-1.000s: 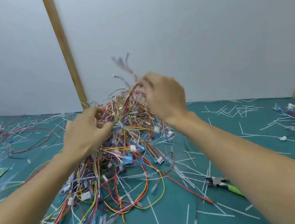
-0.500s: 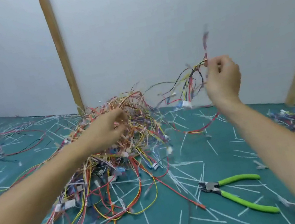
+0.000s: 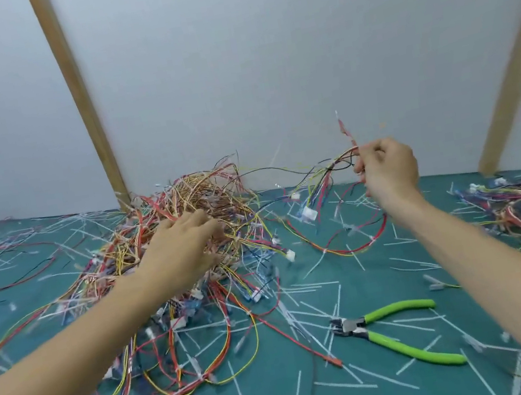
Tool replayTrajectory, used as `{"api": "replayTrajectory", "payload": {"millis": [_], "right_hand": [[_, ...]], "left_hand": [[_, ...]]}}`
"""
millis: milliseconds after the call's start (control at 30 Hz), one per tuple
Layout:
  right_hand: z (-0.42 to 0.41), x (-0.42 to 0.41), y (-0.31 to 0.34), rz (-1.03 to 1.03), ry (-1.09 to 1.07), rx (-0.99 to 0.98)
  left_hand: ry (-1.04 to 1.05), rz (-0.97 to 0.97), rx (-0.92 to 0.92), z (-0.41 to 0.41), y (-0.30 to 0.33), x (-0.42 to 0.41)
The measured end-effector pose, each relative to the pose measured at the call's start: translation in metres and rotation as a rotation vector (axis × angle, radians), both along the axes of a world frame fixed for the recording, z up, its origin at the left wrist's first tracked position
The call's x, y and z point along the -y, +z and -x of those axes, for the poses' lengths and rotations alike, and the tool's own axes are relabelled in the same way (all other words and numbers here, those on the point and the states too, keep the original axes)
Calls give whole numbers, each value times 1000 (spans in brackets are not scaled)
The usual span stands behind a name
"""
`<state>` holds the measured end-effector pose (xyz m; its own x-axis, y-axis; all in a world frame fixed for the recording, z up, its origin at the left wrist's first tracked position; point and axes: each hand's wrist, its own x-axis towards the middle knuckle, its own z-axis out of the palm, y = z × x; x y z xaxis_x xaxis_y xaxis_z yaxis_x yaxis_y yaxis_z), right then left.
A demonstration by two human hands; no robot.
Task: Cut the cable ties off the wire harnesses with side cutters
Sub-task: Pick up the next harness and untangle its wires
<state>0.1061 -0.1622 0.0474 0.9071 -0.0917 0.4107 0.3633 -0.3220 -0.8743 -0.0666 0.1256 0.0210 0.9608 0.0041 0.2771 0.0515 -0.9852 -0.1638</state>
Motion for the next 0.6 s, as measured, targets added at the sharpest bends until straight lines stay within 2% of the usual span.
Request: {"api": "replayTrajectory", "payload": {"millis": [100,200,233,267,367,400,433,500,533,567,600], "right_hand": [[14,-13,-10,184,161,47],[26,-24,-22,594,471,-98],[25,-22,-21,617,486,-133],[19,-17,-16,520,408,-140],[-7,6,10,-272,-65,-126],[-6,5,10,-320,-125,-93],[-3,-3,8,-200,-101,-53],[9,-20,-8,196,222,-25],[13,-22,-13,282,325,-33],[10,-19,-10,226,292,-18],[2,-15,-5,68,136,18]], "left_hand": [[55,-53,57,-12,-6,9],[19,7,29,-16,0,8],[-16,32,9,-14,3,6],[-61,62,-2,-10,7,3],[-192,195,117,4,16,-5],[-227,207,182,6,19,-6],[-256,203,248,7,23,-8],[-271,230,354,8,28,-11],[-264,247,375,8,29,-15],[-260,253,371,9,29,-19],[-260,239,348,11,26,-22]]}}
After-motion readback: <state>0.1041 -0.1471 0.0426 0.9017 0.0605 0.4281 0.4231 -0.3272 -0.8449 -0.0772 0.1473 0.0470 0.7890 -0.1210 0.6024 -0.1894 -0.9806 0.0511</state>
